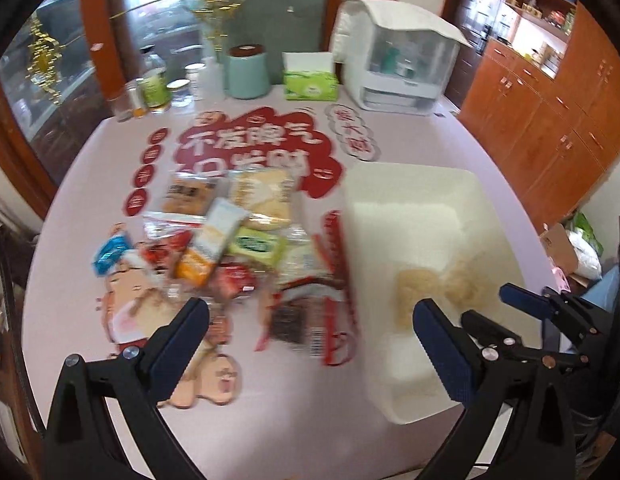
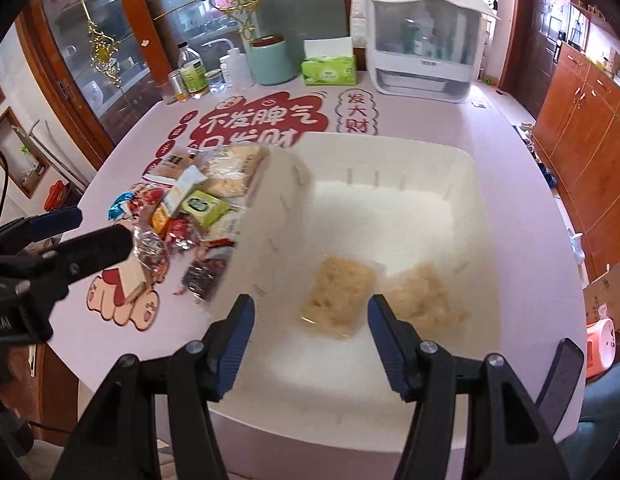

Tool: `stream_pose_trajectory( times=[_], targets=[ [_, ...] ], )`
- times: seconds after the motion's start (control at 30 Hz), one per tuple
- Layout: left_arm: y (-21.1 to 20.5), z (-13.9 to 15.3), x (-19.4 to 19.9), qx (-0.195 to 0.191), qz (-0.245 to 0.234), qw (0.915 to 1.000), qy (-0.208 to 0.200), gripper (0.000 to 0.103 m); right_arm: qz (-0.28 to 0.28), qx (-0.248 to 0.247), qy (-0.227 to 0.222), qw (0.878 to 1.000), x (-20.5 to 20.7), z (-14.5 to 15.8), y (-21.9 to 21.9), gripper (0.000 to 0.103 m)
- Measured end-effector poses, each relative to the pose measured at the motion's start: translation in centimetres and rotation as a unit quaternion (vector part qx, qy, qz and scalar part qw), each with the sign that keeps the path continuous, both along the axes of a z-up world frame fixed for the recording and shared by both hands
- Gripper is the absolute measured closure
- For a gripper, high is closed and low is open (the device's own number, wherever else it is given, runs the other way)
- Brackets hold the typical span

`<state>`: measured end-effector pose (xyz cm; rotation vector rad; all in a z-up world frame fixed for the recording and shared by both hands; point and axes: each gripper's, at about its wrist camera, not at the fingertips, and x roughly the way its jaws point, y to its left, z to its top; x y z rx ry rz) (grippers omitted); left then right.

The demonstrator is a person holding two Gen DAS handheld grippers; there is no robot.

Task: Organize snacks
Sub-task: 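Grasp the brown paper-wrapped bar with the left gripper while the right grasps a red packet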

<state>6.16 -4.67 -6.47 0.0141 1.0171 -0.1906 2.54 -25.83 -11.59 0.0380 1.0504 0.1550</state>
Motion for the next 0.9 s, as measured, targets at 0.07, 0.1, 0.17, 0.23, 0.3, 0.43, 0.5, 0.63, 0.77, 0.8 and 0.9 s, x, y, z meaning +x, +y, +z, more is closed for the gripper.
stream_pose_trajectory(
  times=[0.07,0.1,0.17,0.23,0.3,0.43,0.5,0.63,0.77,0.8,0.9],
  targets=[
    [2.3,0.2,-0.1,0.011,0.014,0.9998,-0.01,0.002,0.002,0.0,-0.004,1.0,0.2,0.4,1.6,0.044],
    [3.4,0.2,0.0,0.019,0.02,0.9995,-0.012,0.002,0.003,0.0,-0.006,1.0,0.3,0.6,2.4,0.044],
    [6.1,-0.3,0.3,0.038,0.033,0.9987,-0.007,0.002,0.008,-0.002,-0.015,1.0,0.5,1.2,4.7,0.044],
    [8.4,-1.3,0.9,0.039,0.041,0.9983,0.014,0.002,0.012,-0.007,-0.021,1.0,0.6,1.6,6.8,0.044],
    [11.2,-2.8,1.6,0.028,0.05,0.9971,0.051,0.002,0.02,-0.01,-0.025,0.999,0.9,1.8,8.8,0.044],
    [15.3,-5.3,2.2,0.007,0.069,0.9941,0.083,0.002,0.03,-0.02,-0.027,0.999,1.2,1.6,12.6,0.044],
    [16.5,-6.4,2.4,0.001,0.069,0.993,0.096,0.002,0.029,-0.019,-0.022,0.999,1.4,1.1,14.0,0.044],
    [18.2,-8.6,3.2,0.008,0.067,0.9905,0.12,0.002,0.018,-0.015,-0.008,1.0,2.1,-0.7,16.1,0.044],
    [18.8,-10.5,4.1,0.019,0.053,0.9899,0.13,0.003,0.004,-0.007,0.006,1.0,3.3,-2.8,17.7,0.044],
    [18.8,-11.0,4.4,0.019,0.049,0.99,0.131,0.003,0.001,-0.007,0.007,1.0,3.6,-3.3,18.0,0.044],
    [18.4,-12.5,5.2,0.028,0.036,0.9898,0.135,0.004,-0.009,0.002,0.017,1.0,4.6,-4.6,18.4,0.044]
  ],
)
